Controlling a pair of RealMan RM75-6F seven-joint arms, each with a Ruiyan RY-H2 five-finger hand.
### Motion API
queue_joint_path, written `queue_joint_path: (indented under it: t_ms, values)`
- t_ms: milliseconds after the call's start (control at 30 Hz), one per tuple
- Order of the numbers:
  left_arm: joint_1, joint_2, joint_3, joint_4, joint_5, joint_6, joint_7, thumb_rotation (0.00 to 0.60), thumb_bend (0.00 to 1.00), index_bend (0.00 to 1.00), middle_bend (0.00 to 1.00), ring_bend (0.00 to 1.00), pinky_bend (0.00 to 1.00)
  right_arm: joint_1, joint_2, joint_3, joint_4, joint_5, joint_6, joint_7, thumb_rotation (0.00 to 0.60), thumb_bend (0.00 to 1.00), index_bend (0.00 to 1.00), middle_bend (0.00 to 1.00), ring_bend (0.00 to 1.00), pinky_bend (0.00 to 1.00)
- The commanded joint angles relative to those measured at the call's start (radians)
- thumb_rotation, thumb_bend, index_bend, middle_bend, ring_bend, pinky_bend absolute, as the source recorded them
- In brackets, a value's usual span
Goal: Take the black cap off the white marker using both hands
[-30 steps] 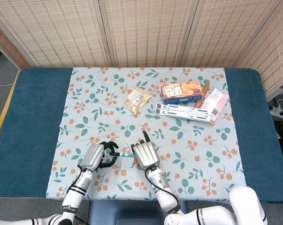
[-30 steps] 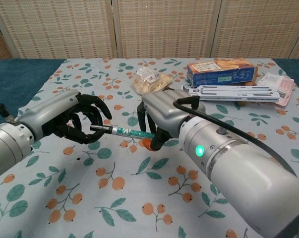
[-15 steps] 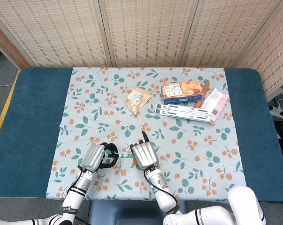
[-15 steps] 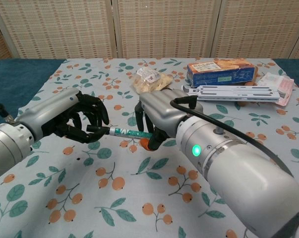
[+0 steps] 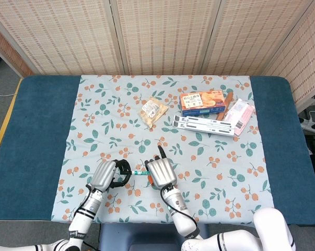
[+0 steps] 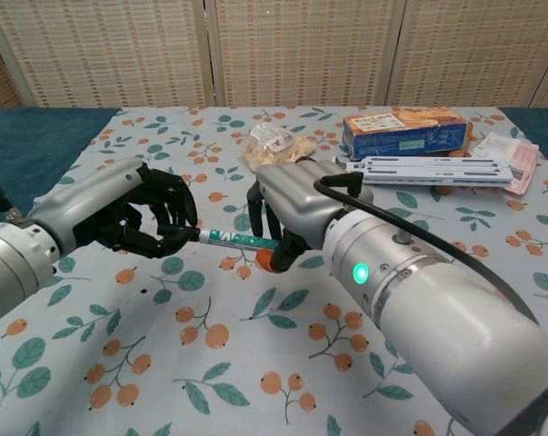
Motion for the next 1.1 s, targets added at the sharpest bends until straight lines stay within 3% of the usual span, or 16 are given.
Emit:
queue_joint_path:
  t_ms: [33, 233, 367, 433, 867, 967, 1100]
  values:
    - [0.002, -0.006, -0.003, 0.004, -0.001, 0.012, 0.008, 0.6, 0.55, 0.56, 0.65, 0.55, 0.91, 0.0, -0.002, 0.001, 0.001, -0.005, 0.003, 0.003, 0.6, 0.46, 0.79, 0.75, 0.39, 0.0]
    - [0.009, -0.031, -0.015, 0.017, 0.007, 0.054, 0.025, 0.6, 0.7, 0.66, 0.76, 0.66, 1.0, -0.001, -0.006, 0.007, 0.001, -0.012, 0.01, 0.009, 0.6, 0.46, 0.79, 0.75, 0.39, 0.0]
    - [0.018, -0.05, -0.029, 0.021, 0.005, 0.086, 0.023, 0.6, 0.85, 0.76, 0.89, 0.76, 1.0, -0.003, -0.005, 0.007, -0.001, -0.013, 0.012, 0.008, 0.6, 0.46, 0.79, 0.75, 0.39, 0.0]
    - [0.022, -0.053, -0.037, 0.019, 0.001, 0.094, 0.014, 0.6, 0.88, 0.78, 0.92, 0.79, 1.0, -0.004, -0.003, 0.007, -0.003, -0.016, 0.014, 0.008, 0.6, 0.46, 0.79, 0.75, 0.39, 0.0]
    - [0.033, -0.033, -0.091, 0.016, -0.004, 0.12, -0.06, 0.6, 0.92, 0.8, 0.94, 0.81, 1.0, -0.014, 0.039, 0.001, -0.021, -0.018, 0.027, -0.015, 0.6, 0.46, 0.79, 0.75, 0.39, 0.0]
    - [0.036, -0.006, -0.084, 0.037, -0.007, 0.096, -0.081, 0.6, 0.89, 0.79, 0.92, 0.8, 1.0, -0.02, 0.062, -0.025, -0.018, -0.019, 0.034, -0.044, 0.6, 0.46, 0.79, 0.75, 0.39, 0.0]
    - [0.032, 0.003, -0.039, 0.114, -0.026, 0.006, -0.135, 0.6, 0.83, 0.74, 0.85, 0.74, 1.0, -0.039, 0.052, -0.075, 0.044, -0.033, 0.033, -0.038, 0.6, 0.46, 0.78, 0.75, 0.39, 0.0]
